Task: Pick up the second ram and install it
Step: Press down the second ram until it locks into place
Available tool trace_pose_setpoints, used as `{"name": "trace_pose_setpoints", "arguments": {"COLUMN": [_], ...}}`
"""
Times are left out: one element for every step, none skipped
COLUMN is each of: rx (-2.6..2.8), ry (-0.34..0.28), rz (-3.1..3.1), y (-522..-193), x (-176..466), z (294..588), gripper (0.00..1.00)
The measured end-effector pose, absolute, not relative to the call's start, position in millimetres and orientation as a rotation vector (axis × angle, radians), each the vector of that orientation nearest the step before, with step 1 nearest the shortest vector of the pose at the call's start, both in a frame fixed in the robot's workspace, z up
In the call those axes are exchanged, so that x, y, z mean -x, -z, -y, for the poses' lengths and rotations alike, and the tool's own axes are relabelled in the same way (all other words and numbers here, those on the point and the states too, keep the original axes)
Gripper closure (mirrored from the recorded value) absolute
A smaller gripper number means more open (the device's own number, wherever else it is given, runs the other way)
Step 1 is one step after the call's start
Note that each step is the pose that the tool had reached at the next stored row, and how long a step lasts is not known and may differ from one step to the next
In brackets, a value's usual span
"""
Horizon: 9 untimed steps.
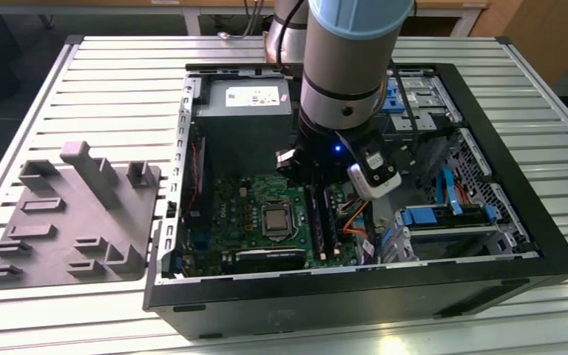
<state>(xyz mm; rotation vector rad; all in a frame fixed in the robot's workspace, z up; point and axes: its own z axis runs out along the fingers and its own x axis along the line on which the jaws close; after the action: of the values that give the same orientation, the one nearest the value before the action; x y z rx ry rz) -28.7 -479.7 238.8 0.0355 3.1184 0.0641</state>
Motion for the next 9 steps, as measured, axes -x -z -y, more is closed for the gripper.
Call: {"name": "trace_pose_setpoints", "arguments": {"rx": [-0.036,-0.036,-0.035,-0.036,-0.036,-0.036,-0.035,-0.036,-0.036], "ry": [-0.064,-0.064,-0.064,-0.064,-0.064,-0.064,-0.064,-0.064,-0.064], "rz": [-3.118,-3.118,-3.118,-3.118,-3.118,-3.118,-3.118,-3.118,-3.118], "y": [-238.8,-238.8,-238.8,-238.8,-238.8,-238.8,-238.8,-238.8,-238.8], "x": [28.7,28.7,28.7,28.7,28.7,28.7,28.7,28.7,28.7], "z": [480.1,480.5,480.9,481.4,481.8,482.2,482.6,483.0,483.4], "gripper": [0.89,0.89,0.89,0.89,0.89,0.89,0.89,0.89,0.89]}}
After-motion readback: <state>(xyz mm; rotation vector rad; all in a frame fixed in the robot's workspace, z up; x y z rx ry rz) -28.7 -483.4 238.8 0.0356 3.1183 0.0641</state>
